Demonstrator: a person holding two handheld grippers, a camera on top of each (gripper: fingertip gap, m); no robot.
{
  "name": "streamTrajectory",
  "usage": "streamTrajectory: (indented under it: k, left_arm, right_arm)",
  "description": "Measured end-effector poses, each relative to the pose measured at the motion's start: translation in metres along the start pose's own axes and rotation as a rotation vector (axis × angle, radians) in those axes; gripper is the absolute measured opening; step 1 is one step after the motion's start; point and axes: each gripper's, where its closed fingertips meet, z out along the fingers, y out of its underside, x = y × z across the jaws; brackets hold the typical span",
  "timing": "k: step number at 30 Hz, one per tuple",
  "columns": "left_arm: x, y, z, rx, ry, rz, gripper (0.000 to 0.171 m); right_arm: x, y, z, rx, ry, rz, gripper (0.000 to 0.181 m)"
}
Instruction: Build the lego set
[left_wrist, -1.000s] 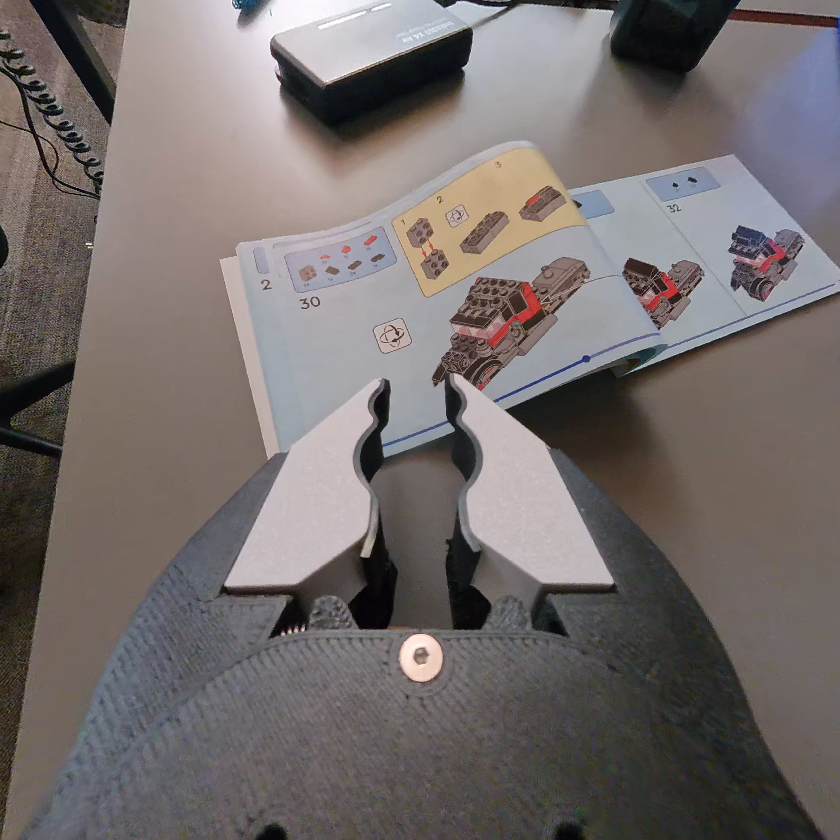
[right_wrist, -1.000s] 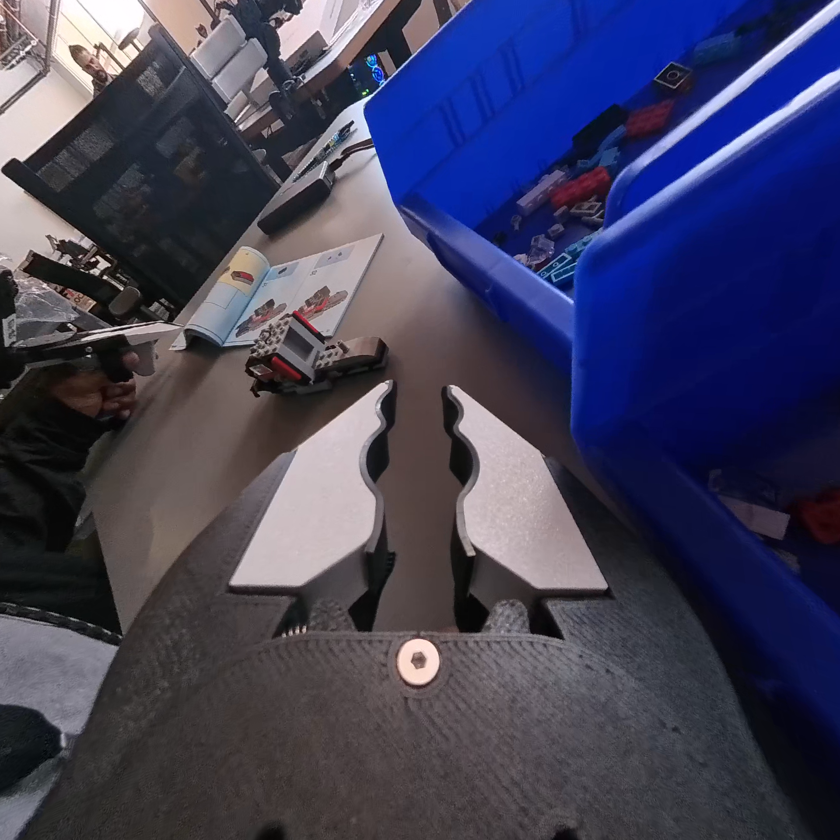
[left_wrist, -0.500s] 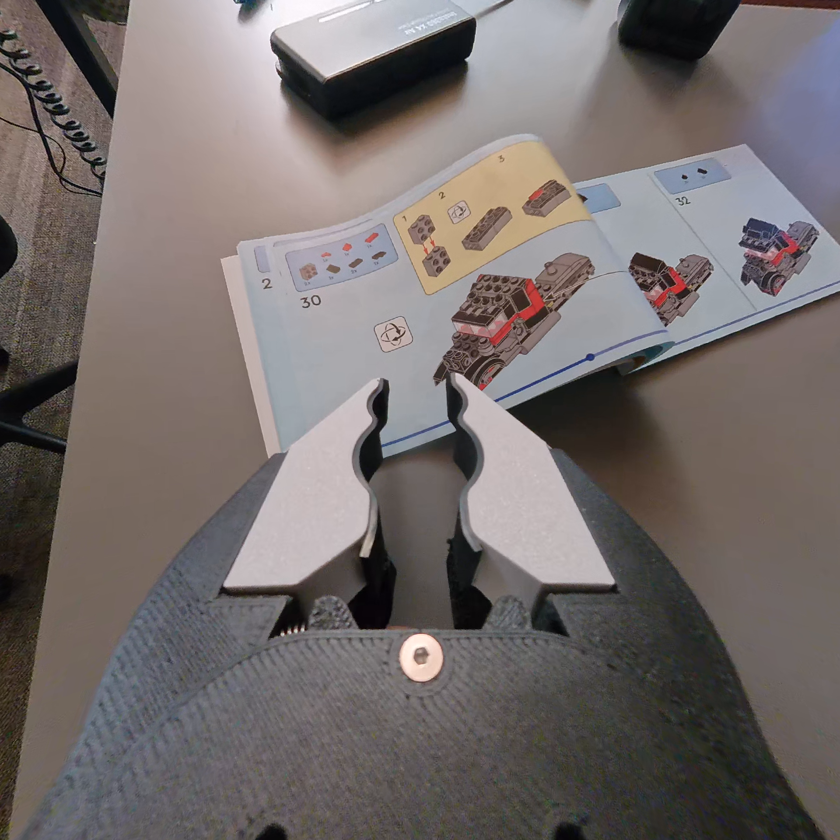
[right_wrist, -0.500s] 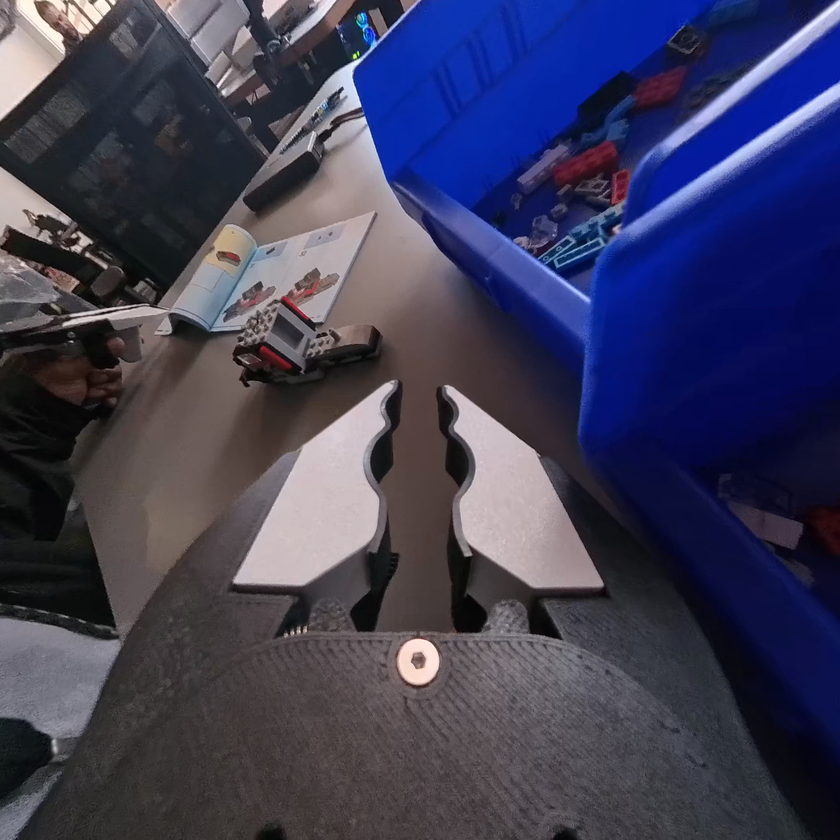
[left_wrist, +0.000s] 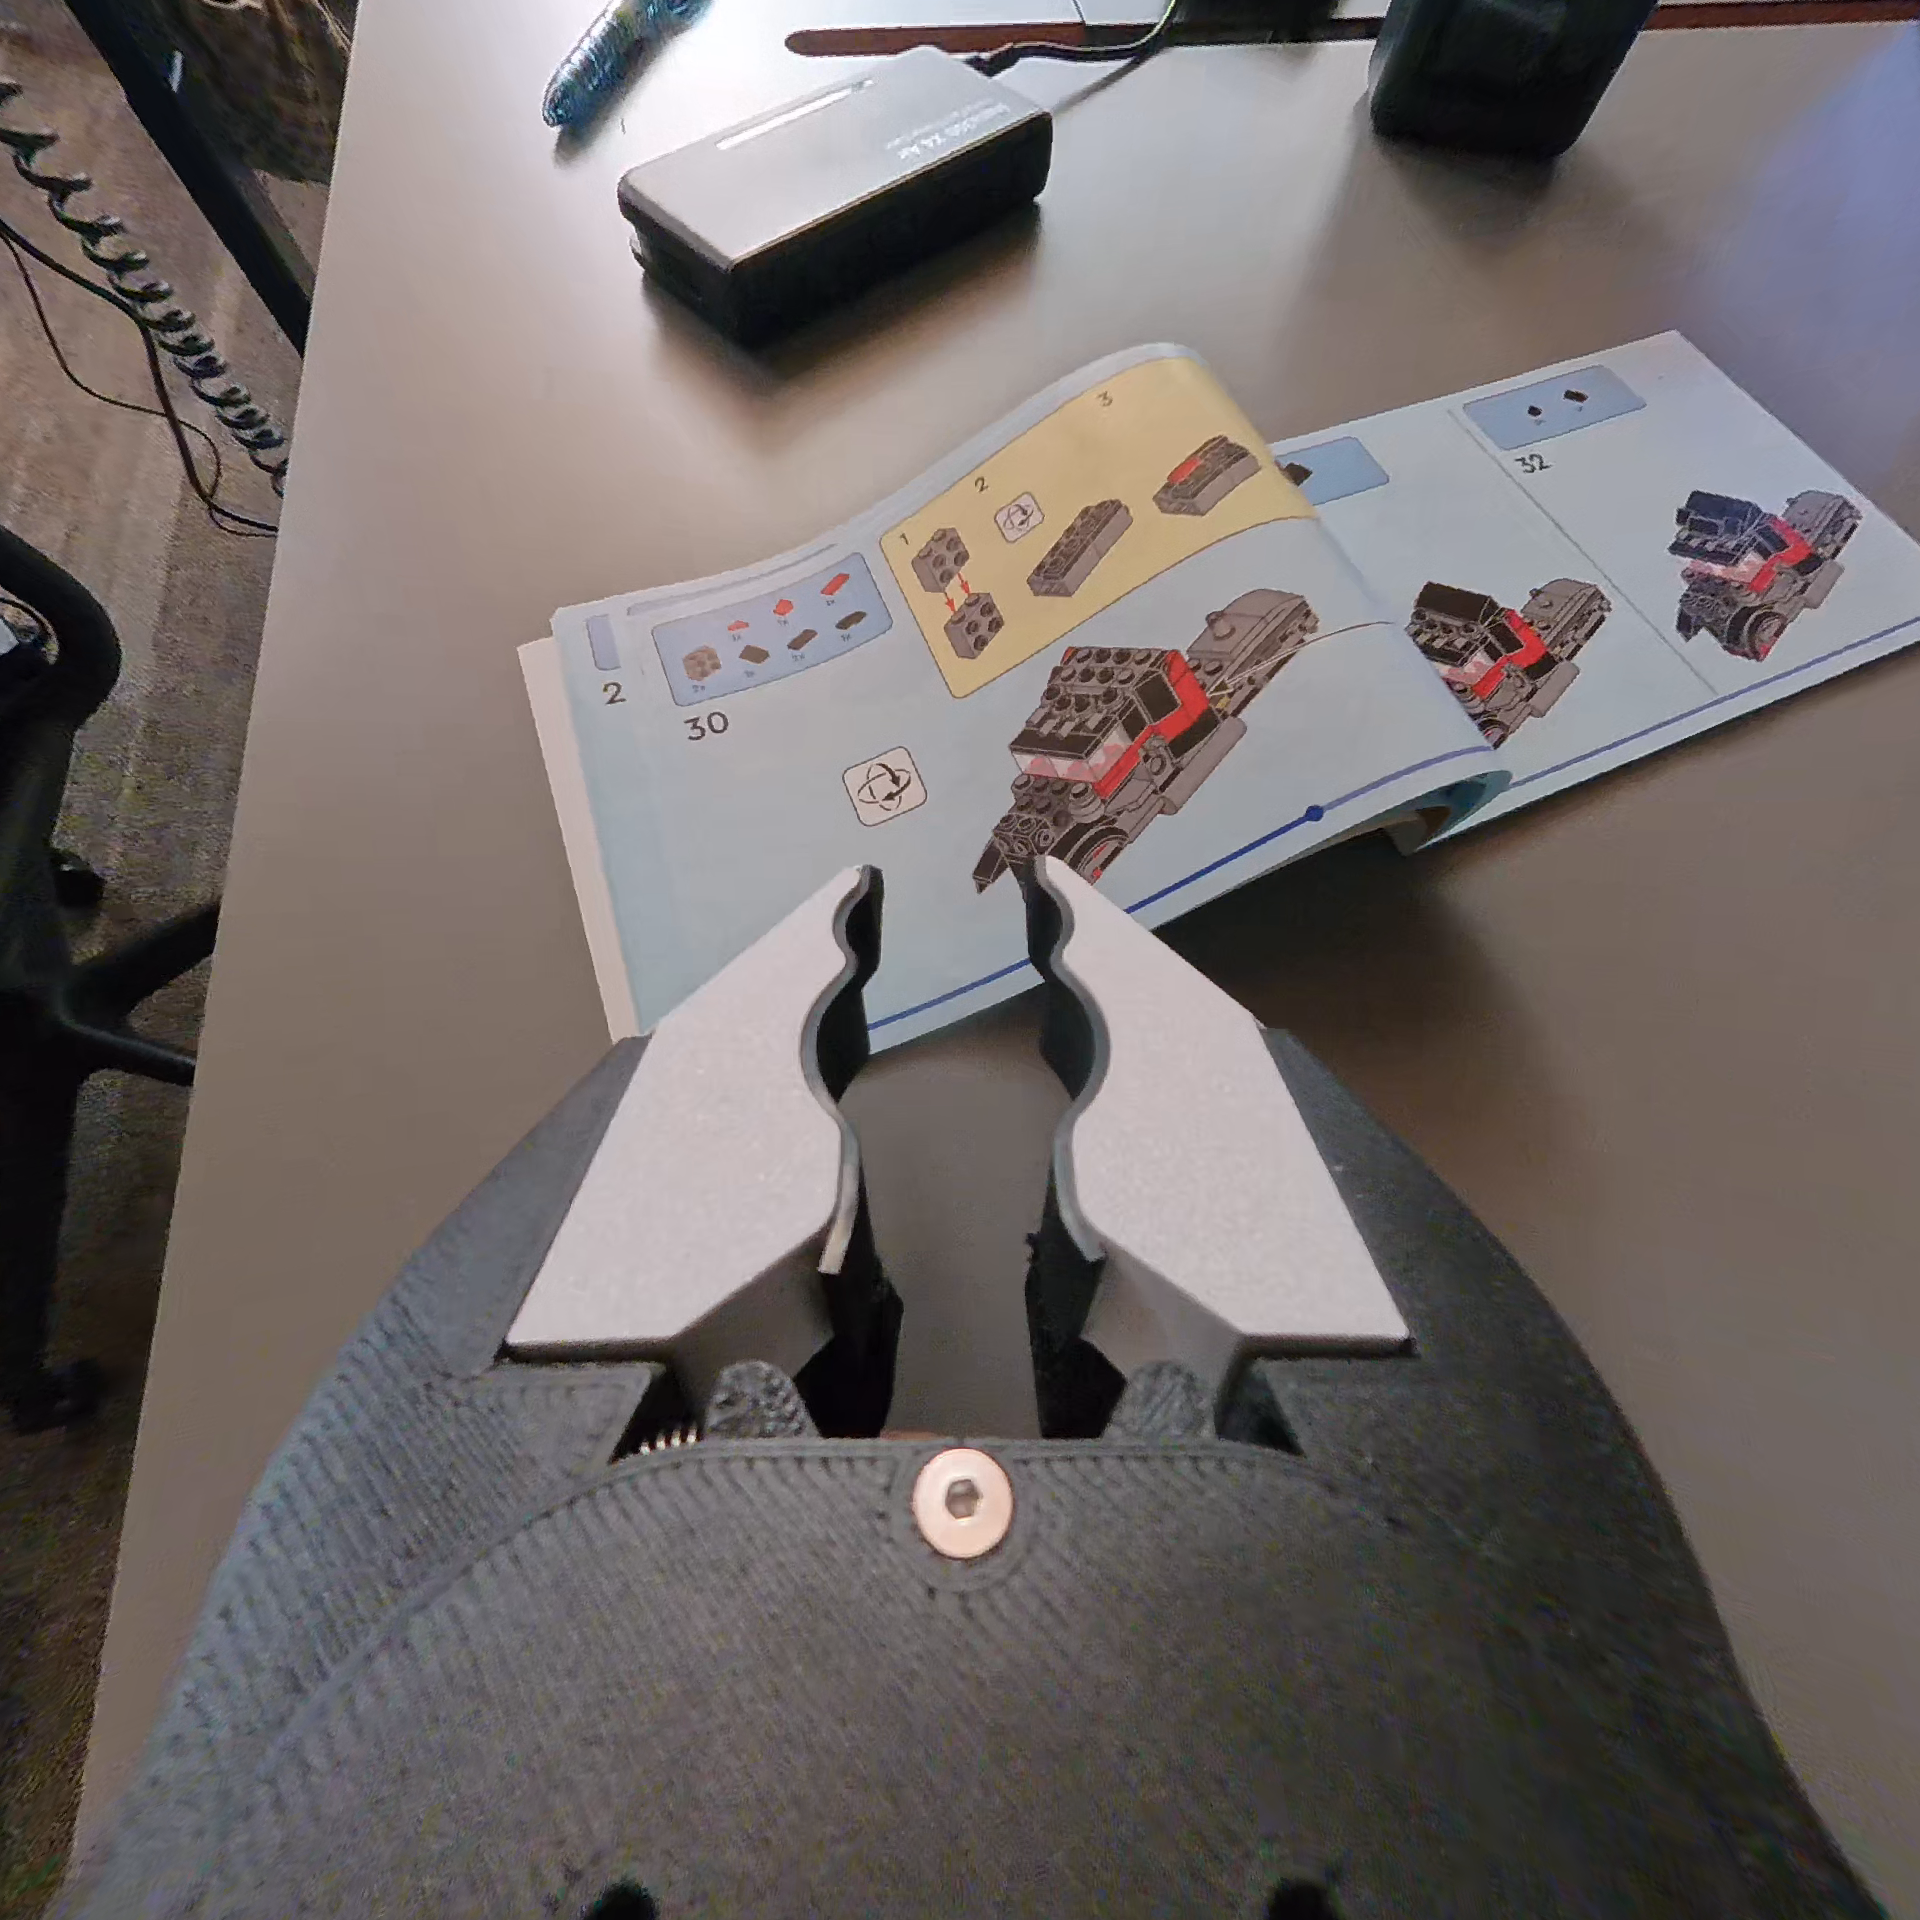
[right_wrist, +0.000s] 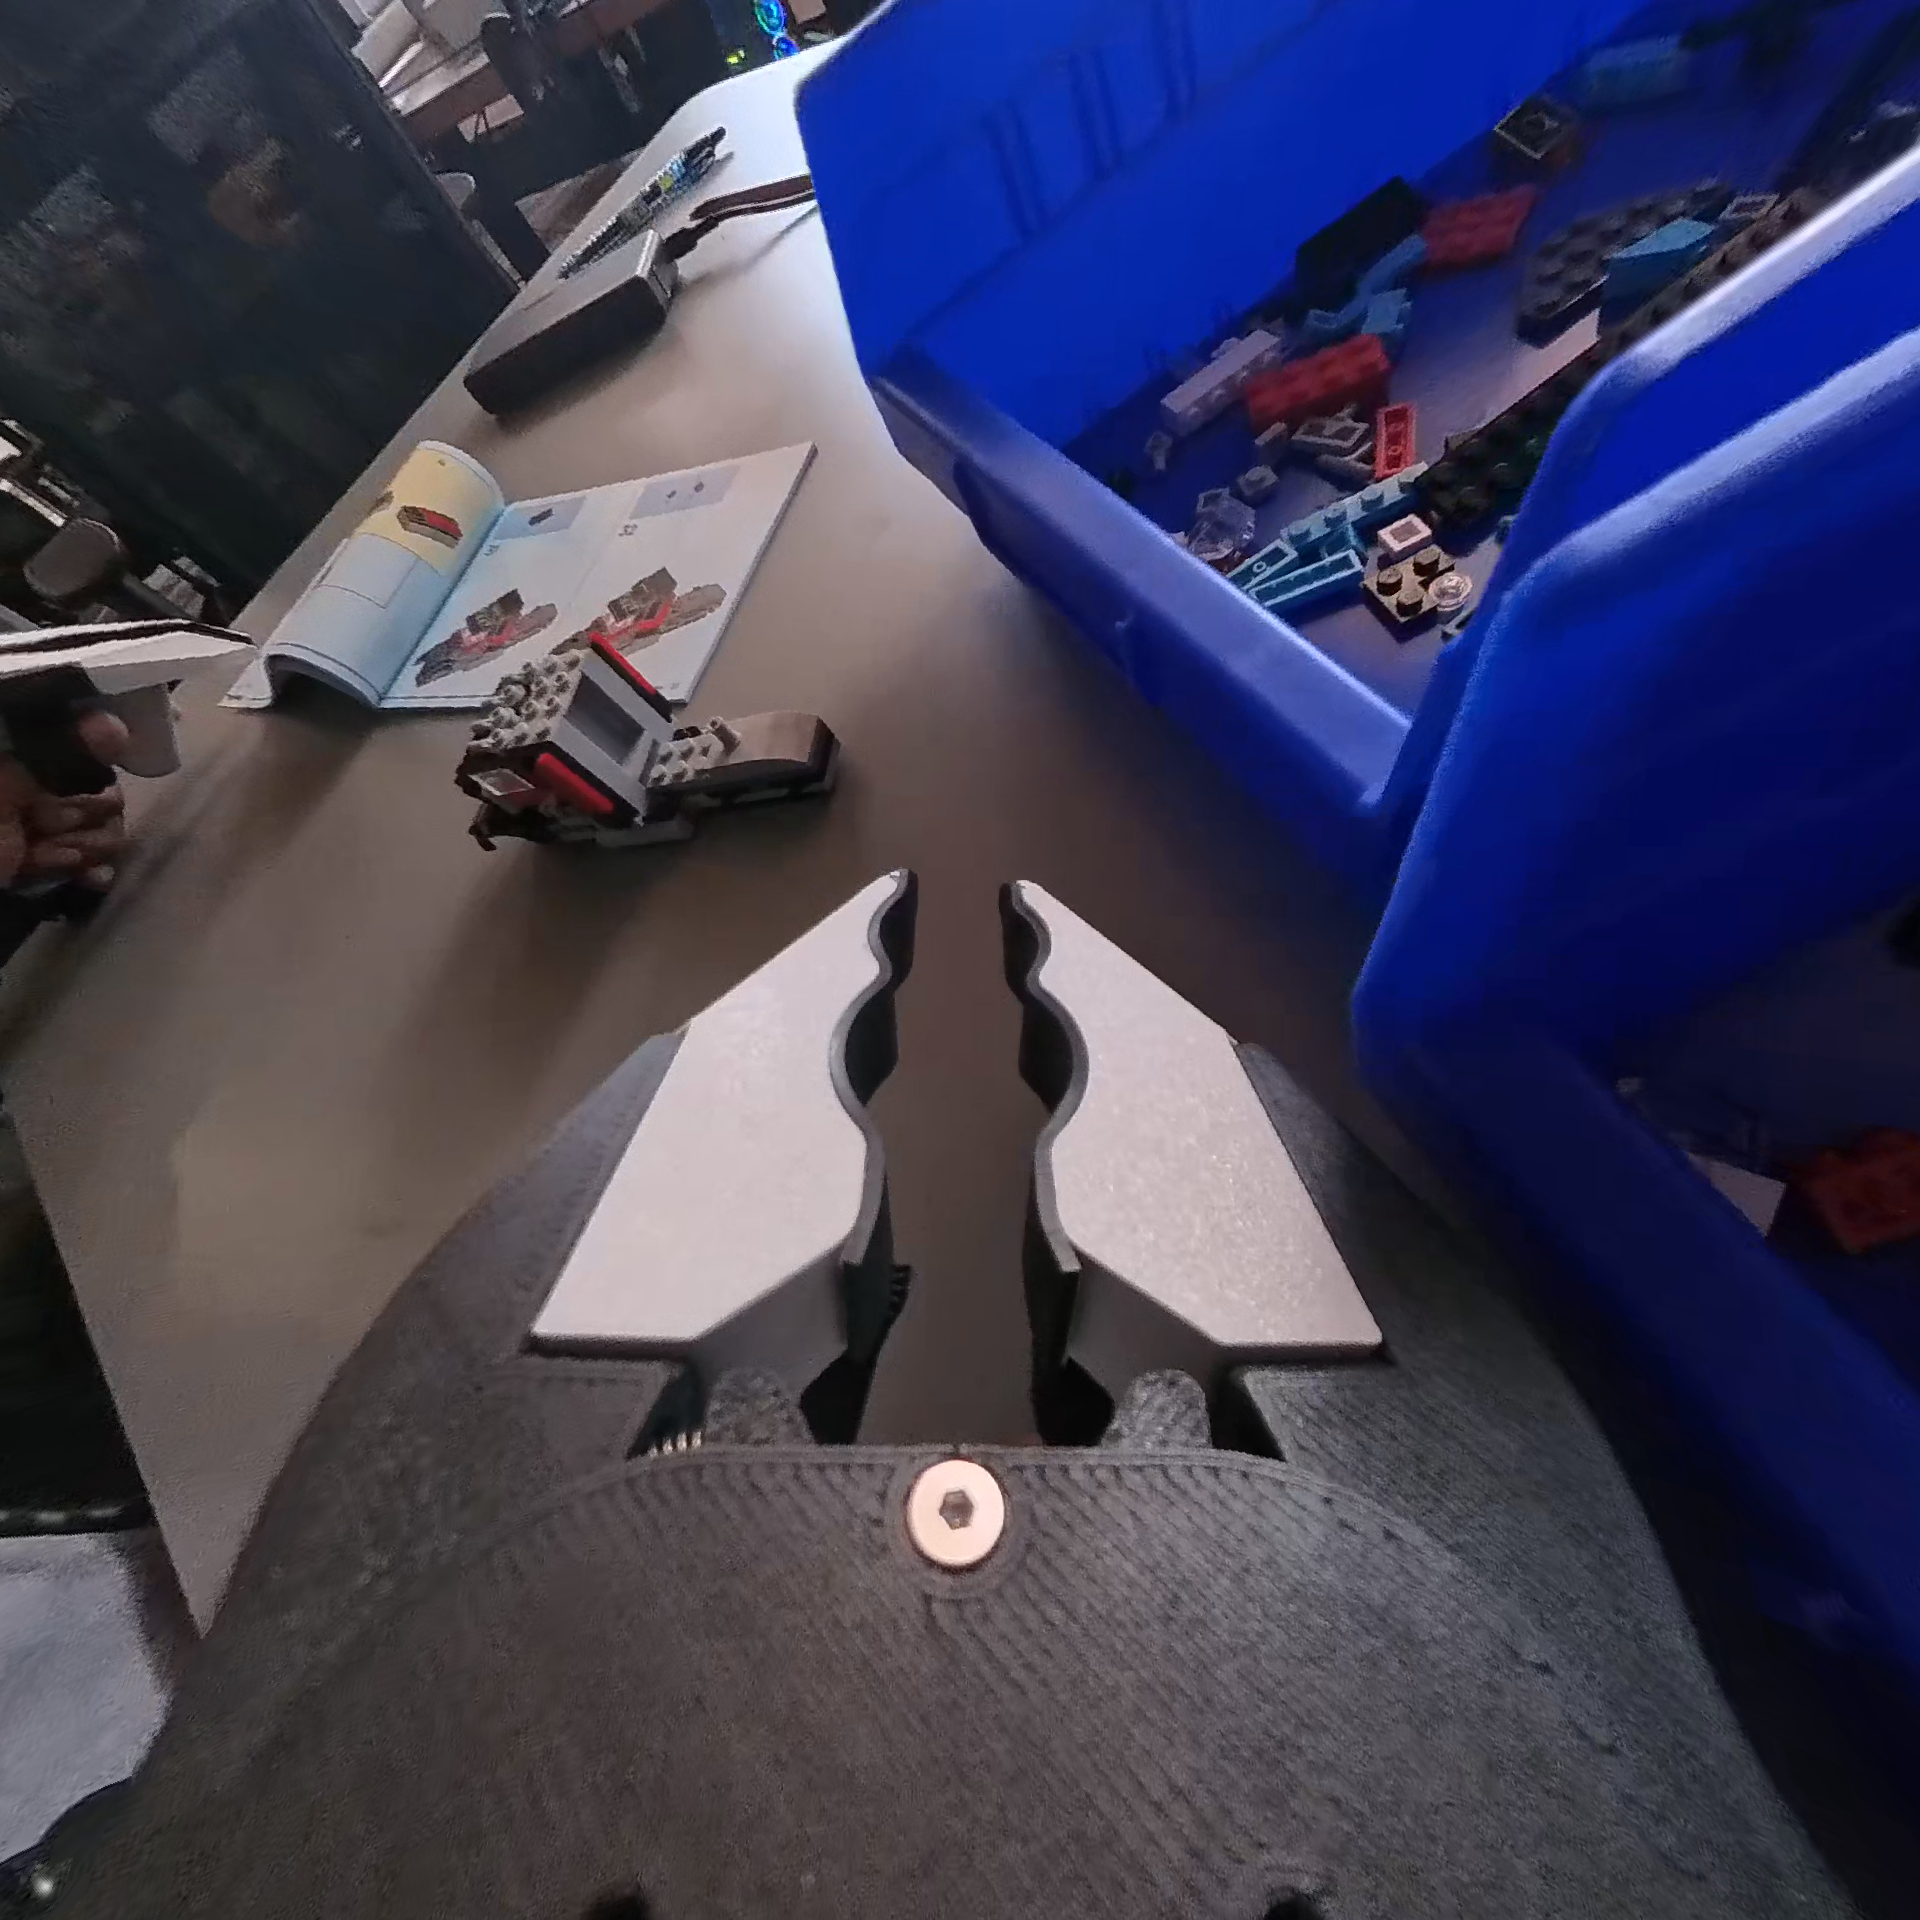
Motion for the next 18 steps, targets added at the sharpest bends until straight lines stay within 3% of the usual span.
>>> streamTrajectory:
  k: [18]
  left_arm:
    - [0.0023,0.0013,0.0010,-0.009,-0.020,0.041,0.029]
  right_arm:
    - [-0.0025,-0.0016,-0.0028,0.021,-0.020,0.002,0.017]
